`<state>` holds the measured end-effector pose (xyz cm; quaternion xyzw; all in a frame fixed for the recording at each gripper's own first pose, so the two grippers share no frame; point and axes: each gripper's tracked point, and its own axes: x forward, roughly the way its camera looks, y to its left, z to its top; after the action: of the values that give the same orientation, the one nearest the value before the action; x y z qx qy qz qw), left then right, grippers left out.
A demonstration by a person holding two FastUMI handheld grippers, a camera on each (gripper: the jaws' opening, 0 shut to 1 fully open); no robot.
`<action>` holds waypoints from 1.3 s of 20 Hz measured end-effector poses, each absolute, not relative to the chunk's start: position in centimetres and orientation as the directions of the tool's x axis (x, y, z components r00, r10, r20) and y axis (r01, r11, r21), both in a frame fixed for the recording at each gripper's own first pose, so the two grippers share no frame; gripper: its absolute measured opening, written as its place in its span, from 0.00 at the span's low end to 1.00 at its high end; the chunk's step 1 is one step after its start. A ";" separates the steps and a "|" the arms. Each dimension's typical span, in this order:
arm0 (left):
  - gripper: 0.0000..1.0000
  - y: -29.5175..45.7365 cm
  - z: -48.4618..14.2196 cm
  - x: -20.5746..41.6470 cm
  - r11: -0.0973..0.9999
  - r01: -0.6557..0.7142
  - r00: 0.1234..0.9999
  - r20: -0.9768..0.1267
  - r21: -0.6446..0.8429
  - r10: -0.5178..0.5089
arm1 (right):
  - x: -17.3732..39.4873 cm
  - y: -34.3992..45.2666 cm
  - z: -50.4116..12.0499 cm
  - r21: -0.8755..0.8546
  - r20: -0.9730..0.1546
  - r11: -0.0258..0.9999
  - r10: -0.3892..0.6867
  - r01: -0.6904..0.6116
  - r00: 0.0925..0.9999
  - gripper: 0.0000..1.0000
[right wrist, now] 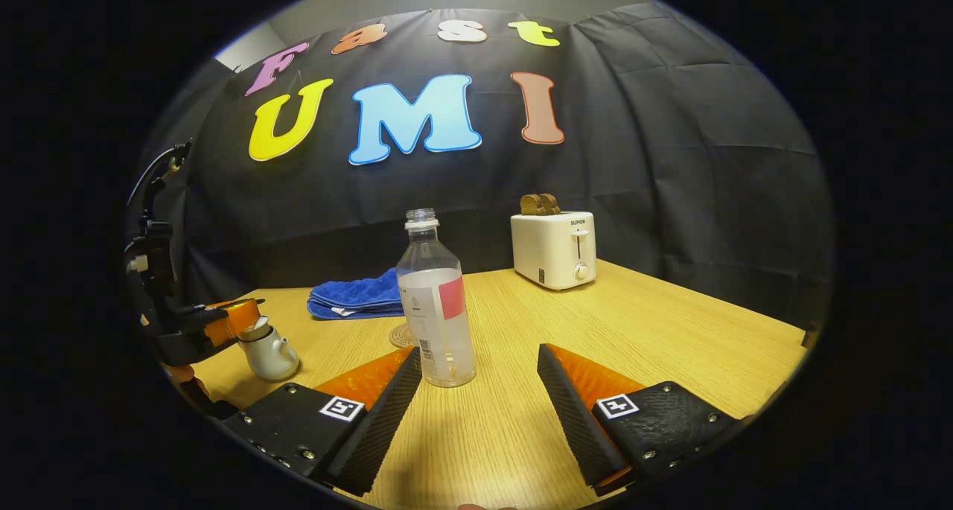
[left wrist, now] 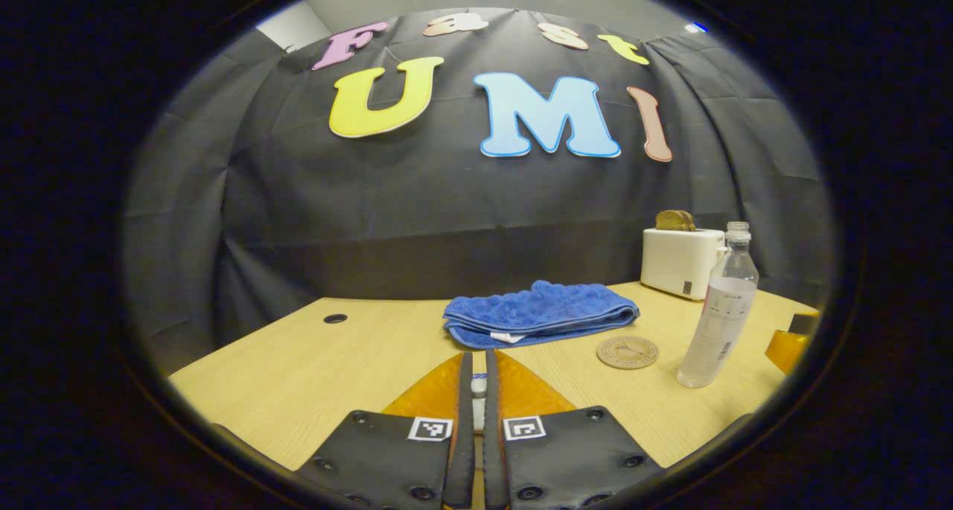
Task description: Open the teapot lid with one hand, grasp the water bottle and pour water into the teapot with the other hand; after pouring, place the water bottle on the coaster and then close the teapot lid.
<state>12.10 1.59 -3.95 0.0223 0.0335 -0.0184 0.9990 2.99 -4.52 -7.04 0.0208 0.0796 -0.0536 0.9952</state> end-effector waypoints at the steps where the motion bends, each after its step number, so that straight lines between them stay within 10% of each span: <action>1: 0.12 1.5 -3.9 12.1 0.999 0.042 0.997 -0.068 0.035 -0.040 | 3.0 -4.5 -7.0 0.035 -0.159 0.993 -0.102 0.109 0.982 0.98; 26: 0.12 8.9 -0.9 5.7 0.999 0.047 0.998 -0.039 -0.015 -0.048 | 8.1 -1.1 -7.2 -0.048 -0.209 0.998 0.025 -0.036 0.978 0.98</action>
<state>5.72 8.85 -0.95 -0.0071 0.0196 -0.0238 0.9995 8.13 -1.11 -7.20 -0.0258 0.1049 0.0155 0.9940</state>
